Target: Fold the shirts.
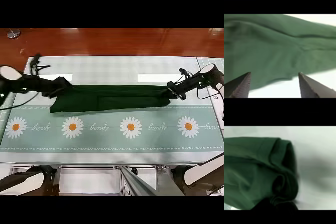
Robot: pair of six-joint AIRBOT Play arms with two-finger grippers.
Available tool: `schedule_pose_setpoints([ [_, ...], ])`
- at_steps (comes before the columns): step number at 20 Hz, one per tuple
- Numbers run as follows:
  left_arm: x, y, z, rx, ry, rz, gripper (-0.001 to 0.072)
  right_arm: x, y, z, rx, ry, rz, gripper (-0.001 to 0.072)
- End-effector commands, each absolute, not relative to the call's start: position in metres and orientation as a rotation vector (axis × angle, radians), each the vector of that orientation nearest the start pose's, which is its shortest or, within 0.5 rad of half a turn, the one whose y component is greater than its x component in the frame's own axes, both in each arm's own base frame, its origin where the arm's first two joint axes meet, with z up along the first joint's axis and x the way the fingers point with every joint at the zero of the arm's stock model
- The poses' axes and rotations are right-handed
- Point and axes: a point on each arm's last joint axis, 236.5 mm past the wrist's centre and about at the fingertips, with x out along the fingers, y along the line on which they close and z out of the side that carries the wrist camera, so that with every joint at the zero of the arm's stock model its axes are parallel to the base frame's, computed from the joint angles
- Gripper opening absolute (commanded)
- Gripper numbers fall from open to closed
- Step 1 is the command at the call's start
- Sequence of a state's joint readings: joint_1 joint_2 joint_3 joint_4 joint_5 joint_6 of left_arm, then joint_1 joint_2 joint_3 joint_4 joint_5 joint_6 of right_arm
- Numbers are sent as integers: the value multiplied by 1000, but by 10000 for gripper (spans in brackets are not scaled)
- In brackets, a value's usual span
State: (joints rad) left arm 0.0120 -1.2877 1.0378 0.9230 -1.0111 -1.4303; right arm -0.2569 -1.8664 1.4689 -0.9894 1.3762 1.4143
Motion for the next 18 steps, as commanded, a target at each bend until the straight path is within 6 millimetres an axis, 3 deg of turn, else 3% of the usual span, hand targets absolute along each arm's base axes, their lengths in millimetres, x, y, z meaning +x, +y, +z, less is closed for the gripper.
schedule_pose_setpoints([
  [1,376,-177,14,-451,1184,-464,32,424,23,-64,610,1562,300,33],
  [3,373,-206,17,-399,1147,-533,15,423,4,-31,537,1487,261,33],
  [5,375,-238,25,-388,1085,-576,15,415,-2,7,517,1396,259,33],
  [9,360,-303,25,-353,1034,-656,14,361,7,64,446,1268,280,33],
  [13,345,-376,0,-318,1089,-736,12,303,27,108,421,1101,244,33],
  [16,333,-436,-27,-297,1195,-801,13,273,44,129,460,1036,241,33],
  [18,310,-474,-43,-278,1269,-849,13,262,57,141,451,1015,277,33],
])
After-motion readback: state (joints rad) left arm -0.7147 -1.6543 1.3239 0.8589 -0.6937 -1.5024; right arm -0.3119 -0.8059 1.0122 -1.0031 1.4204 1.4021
